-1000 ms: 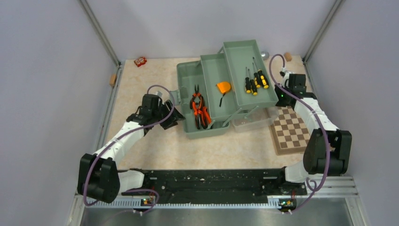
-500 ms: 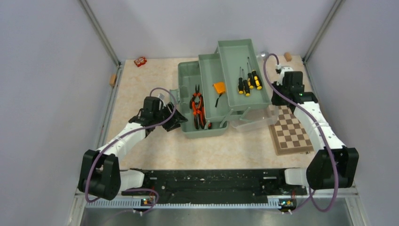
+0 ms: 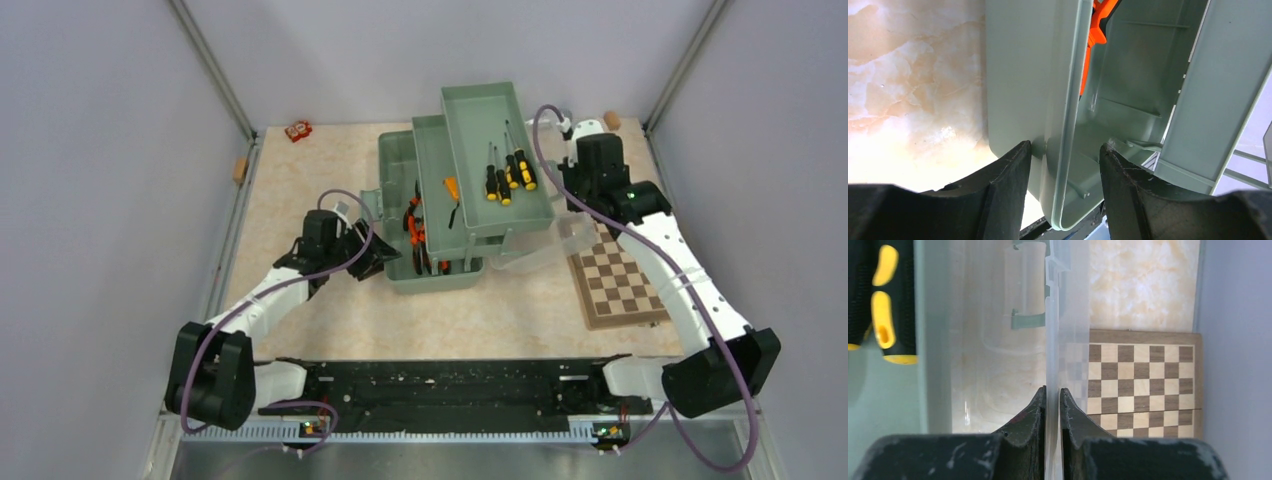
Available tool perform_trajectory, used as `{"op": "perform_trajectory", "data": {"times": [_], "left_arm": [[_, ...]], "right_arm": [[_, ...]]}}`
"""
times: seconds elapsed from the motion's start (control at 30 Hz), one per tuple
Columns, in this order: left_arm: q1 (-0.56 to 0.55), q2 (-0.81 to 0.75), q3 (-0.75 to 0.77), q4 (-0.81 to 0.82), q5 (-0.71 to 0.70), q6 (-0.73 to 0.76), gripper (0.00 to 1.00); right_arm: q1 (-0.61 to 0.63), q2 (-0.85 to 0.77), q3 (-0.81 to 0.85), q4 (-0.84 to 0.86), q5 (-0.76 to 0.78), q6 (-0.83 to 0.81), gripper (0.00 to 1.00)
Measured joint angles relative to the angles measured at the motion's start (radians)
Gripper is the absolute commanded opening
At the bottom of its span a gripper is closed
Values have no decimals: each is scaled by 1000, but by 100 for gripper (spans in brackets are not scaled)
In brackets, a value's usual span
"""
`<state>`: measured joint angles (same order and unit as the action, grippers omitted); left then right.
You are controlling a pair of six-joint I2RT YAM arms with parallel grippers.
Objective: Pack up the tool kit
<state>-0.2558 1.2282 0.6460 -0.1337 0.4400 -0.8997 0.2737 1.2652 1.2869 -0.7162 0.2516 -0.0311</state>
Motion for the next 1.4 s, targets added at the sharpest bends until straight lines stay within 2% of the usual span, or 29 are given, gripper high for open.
{"op": "perform_trajectory", "data": {"times": [0.17,0.4,0.53,0.7,0.97,1.13,1.2,1.4], "left_arm": [[3,-8,-39,56,19,-42,57],[-10,-26,-90,135,10,-92,56],[-43,-26,-101,162,-3,-122,56],[-101,-13,-114,216,-15,-164,56],[-204,48,-129,351,-19,-245,56],[-224,54,-175,450,-30,-300,56],[-226,17,-216,488,-61,-315,57],[-225,-225,-343,499,-234,-334,57]], "right_arm": [[139,6,77,-40,163,-32,0],[393,75,158,-61,509,-128,0],[529,150,225,-55,705,-214,0],[626,229,268,-21,868,-341,0],[775,282,251,197,982,-644,0],[848,333,207,347,1048,-818,0],[875,358,204,385,1074,-861,0],[967,394,196,448,1115,-904,0]]}}
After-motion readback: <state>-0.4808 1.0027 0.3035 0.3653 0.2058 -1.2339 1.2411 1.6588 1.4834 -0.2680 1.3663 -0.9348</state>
